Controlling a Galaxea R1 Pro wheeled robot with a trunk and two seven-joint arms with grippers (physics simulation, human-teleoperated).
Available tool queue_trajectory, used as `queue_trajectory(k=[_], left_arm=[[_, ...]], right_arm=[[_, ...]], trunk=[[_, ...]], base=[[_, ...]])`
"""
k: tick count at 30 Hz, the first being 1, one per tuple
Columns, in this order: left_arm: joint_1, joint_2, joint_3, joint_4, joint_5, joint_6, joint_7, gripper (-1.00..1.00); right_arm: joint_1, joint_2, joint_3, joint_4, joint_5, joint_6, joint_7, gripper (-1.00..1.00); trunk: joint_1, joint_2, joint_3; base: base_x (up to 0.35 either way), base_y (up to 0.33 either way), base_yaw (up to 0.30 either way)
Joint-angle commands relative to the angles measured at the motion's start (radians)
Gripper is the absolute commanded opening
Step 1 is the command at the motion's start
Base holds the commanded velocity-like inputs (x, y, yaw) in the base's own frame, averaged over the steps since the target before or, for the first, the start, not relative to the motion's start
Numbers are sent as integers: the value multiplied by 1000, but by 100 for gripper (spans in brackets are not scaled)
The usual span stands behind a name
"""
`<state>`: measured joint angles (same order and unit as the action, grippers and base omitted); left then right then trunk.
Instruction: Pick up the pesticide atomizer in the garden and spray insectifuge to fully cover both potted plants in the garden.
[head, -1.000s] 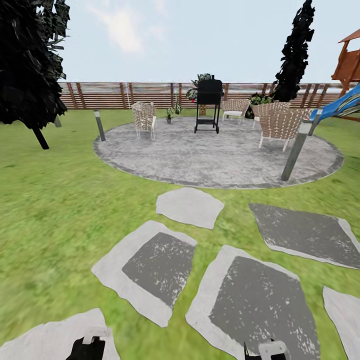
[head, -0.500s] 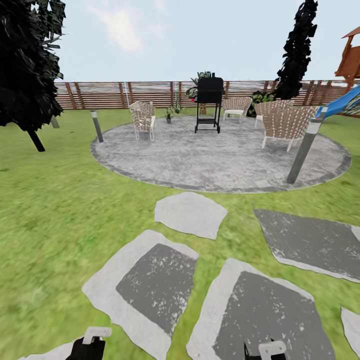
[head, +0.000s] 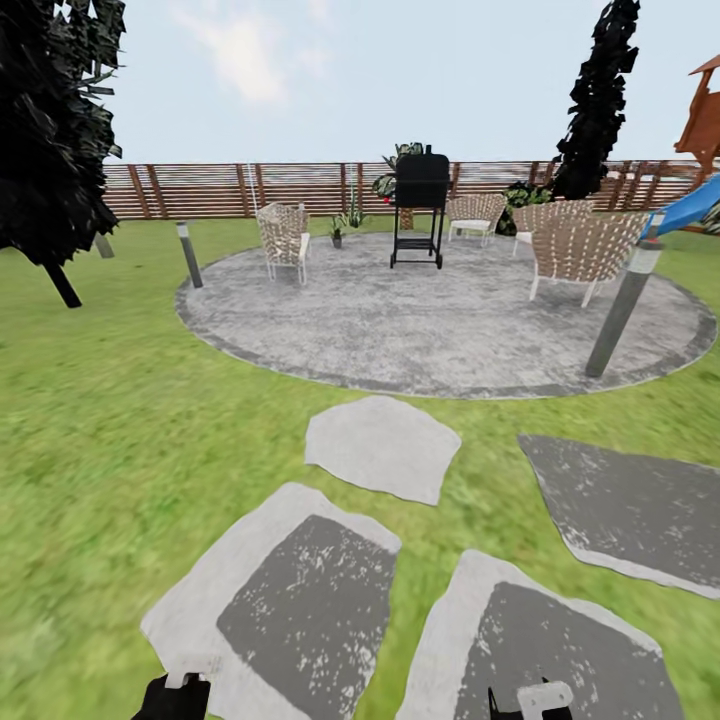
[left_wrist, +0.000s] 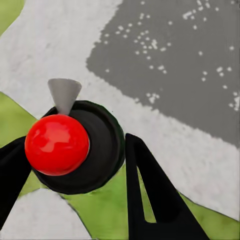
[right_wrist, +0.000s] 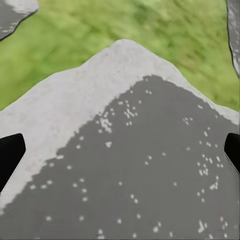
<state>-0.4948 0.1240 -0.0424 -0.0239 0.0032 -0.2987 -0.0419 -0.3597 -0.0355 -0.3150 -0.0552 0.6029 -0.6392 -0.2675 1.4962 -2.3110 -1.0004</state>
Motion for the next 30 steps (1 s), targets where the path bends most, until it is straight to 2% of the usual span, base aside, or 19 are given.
queue_trajectory(k=[1,30], left_arm=[[-1,0,-4,1,0,-3,-1,-100],[-1,3,-5,1,1,-3,-1,-100]], right_arm=[[-1,0,-4,1,11,-2,-7,100],[-1,0,-4,1,11,-2,-7,100]], trunk=[[0,0,-1],[0,0,-1]], base=[[338,0,0],[338,0,0]])
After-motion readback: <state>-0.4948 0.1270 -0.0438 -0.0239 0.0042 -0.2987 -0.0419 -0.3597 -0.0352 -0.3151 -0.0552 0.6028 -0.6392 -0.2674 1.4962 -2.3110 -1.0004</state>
